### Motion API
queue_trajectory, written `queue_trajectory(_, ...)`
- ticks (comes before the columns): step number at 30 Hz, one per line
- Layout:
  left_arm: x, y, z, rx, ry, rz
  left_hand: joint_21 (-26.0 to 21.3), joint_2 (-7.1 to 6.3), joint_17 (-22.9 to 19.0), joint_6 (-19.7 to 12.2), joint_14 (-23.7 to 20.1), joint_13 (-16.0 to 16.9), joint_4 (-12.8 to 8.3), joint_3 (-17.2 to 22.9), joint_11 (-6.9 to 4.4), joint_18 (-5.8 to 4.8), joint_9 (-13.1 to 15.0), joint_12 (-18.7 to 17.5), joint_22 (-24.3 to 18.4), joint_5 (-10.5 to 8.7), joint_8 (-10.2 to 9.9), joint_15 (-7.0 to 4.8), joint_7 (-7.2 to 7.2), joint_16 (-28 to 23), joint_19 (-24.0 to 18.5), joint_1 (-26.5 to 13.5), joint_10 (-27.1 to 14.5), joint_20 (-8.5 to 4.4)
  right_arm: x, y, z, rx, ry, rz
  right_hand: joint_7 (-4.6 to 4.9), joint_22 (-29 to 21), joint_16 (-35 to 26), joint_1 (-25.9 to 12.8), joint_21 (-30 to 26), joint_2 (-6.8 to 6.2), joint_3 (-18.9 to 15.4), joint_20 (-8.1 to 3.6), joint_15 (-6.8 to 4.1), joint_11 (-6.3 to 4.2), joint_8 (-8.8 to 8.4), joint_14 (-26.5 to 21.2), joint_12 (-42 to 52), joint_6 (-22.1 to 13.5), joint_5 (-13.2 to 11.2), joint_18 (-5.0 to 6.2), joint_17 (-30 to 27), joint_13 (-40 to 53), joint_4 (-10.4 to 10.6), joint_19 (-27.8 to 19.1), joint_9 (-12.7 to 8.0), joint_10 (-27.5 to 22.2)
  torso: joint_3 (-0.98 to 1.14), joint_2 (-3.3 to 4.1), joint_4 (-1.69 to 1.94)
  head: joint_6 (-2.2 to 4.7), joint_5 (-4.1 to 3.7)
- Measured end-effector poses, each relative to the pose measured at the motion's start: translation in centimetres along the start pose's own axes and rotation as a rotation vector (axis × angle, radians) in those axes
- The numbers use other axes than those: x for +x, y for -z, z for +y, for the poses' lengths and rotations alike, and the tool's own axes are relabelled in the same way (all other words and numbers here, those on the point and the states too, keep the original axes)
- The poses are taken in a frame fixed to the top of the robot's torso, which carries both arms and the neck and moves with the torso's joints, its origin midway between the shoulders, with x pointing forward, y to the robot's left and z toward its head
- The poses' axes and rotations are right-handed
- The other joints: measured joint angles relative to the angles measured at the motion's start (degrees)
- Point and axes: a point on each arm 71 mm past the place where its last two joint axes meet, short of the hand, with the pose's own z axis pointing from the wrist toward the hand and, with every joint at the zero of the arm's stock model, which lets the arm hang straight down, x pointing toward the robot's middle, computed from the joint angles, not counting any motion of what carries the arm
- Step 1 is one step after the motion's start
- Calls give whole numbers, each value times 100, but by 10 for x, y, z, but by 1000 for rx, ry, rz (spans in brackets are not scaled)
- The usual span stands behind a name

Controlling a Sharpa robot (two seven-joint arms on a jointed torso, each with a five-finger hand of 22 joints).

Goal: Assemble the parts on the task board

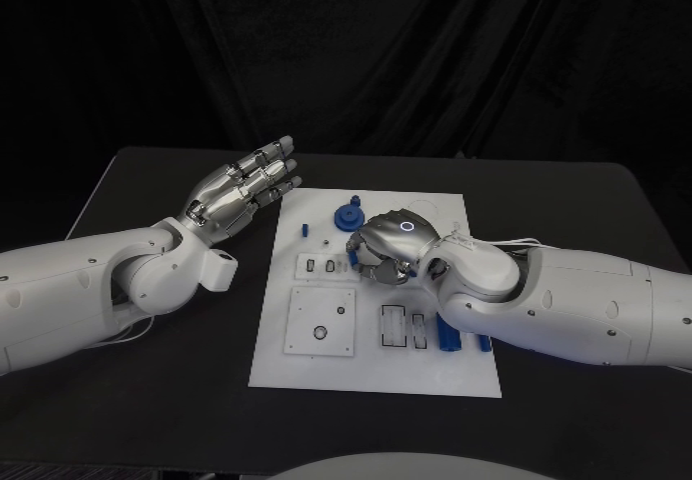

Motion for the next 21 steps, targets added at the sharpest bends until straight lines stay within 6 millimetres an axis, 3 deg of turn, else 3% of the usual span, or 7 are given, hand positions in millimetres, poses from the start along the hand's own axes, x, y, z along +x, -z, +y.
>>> queue_trajectory(6, 0, 0, 0, -1, 1, 0, 0, 0, 0, 0, 0, 0, -3, 4, 0, 0, 0, 0, 0, 0, 0, 0, 0, 0, 0, 0, 0, 0, 2, 0, 0, 2, 3, 14, 60, 0, 0, -191, -186, -85, 4, 16, 21, 0, -309, -21, 0, -512, -389, 0, 0, 0, -3, -16, -172, 0, -3, -1, 1, -5, -7)
queue_trajectory(11, -1, 0, 1, -1, 2, 1, 0, 0, 0, 0, 0, 0, -24, 25, 0, 0, 0, 0, 0, 0, 0, 0, 0, 0, 0, 0, 0, 0, 3, -1, 0, 3, 6, 21, 57, 0, 0, -273, -222, -73, -57, 21, 21, 0, -310, -21, 0, -630, -638, -1, 0, 0, 58, -21, -226, 0, -3, -1, 1, -13, -4)
queue_trajectory(21, -1, 1, 1, -3, 2, 0, 0, 0, 1, 0, -12, 0, -13, 36, 0, 0, 0, 0, 0, 22, 0, 12, 0, 0, 0, 0, 0, 0, 3, -1, 0, 3, 8, 24, 47, -1, 0, -278, -267, -67, -83, 21, 21, 0, -331, -21, 0, -742, -723, 0, -1, 0, 50, -21, -279, 0, -3, -1, 1, -15, -11)
